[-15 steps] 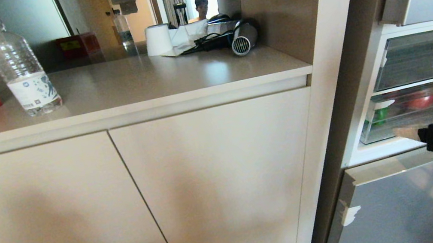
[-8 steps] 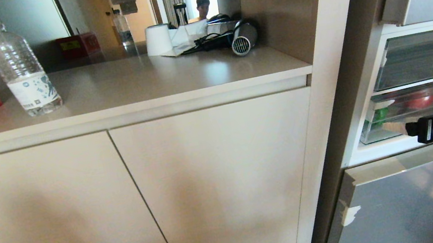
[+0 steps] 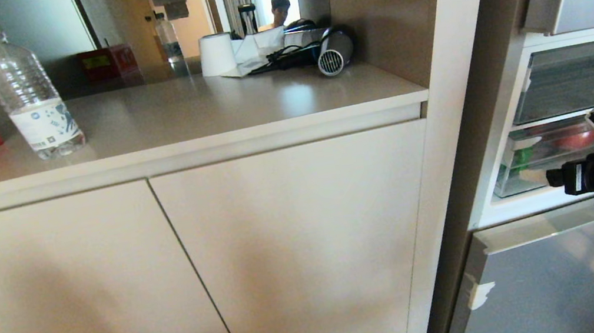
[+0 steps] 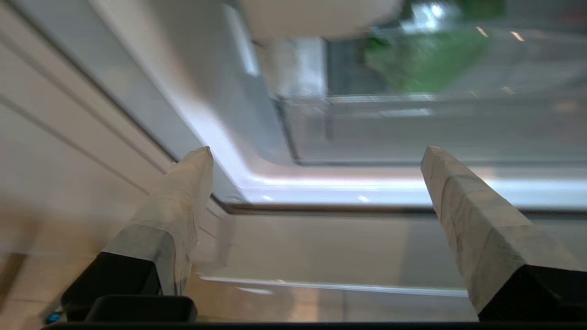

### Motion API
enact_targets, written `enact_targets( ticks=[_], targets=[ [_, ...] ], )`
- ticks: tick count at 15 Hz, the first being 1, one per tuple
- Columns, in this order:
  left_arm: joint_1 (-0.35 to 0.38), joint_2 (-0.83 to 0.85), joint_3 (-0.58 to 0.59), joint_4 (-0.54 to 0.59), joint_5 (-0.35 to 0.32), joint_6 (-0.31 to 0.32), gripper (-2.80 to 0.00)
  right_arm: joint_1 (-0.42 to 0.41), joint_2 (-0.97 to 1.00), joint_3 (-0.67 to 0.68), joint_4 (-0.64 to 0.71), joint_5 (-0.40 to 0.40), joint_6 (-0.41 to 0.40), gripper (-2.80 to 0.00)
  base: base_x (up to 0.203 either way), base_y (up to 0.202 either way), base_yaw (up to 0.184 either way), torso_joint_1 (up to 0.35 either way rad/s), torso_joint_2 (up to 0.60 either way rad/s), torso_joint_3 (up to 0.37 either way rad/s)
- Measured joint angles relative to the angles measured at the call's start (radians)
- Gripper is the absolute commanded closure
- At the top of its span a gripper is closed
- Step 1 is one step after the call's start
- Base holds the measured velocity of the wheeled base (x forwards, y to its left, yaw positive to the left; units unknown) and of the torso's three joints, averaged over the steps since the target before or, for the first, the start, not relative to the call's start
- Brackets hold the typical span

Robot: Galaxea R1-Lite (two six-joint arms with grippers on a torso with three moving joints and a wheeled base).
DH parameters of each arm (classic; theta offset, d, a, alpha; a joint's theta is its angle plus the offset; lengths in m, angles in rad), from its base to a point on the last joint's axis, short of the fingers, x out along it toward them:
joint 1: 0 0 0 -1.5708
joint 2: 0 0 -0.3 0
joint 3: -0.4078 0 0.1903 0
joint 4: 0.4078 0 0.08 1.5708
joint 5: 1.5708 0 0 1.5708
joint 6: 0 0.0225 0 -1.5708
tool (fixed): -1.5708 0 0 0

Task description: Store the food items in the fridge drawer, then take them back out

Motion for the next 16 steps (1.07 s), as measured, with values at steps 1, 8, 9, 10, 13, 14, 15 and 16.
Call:
enact_targets(
  ticks=[1,8,9,10,13,14,15,16],
  targets=[
    [0.000,0.000,0.000,0.000,0.000,0.000,0.00,0.000,-0.001,-0.003,0.010,-0.007,-0.006,-2.80,0.000,0.000,0.000,0.000,0.00,0.000],
    [0.000,0.000,0.000,0.000,0.000,0.000,0.00,0.031,-0.001,-0.081,0.136,-0.050,-0.024,-2.80,0.000,0.000,0.000,0.000,0.00,0.000],
    [0.000,0.000,0.000,0.000,0.000,0.000,0.00,0.038,0.002,-0.095,0.140,-0.051,-0.023,-2.80,0.000,0.000,0.000,0.000,0.00,0.000],
    [0.000,0.000,0.000,0.000,0.000,0.000,0.00,0.042,0.007,-0.109,0.142,-0.057,-0.023,-2.80,0.000,0.000,0.000,0.000,0.00,0.000],
    [0.000,0.000,0.000,0.000,0.000,0.000,0.00,0.050,0.023,-0.154,0.143,-0.074,-0.024,-2.80,0.000,0.000,0.000,0.000,0.00,0.000],
    [0.000,0.000,0.000,0.000,0.000,0.000,0.00,0.052,0.029,-0.168,0.146,-0.079,-0.024,-2.80,0.000,0.000,0.000,0.000,0.00,0.000],
    [0.000,0.000,0.000,0.000,0.000,0.000,0.00,0.053,0.035,-0.177,0.155,-0.081,-0.024,-2.80,0.000,0.000,0.000,0.000,0.00,0.000],
    [0.000,0.000,0.000,0.000,0.000,0.000,0.00,0.054,0.040,-0.186,0.168,-0.082,-0.024,-2.80,0.000,0.000,0.000,0.000,0.00,0.000]
  ],
)
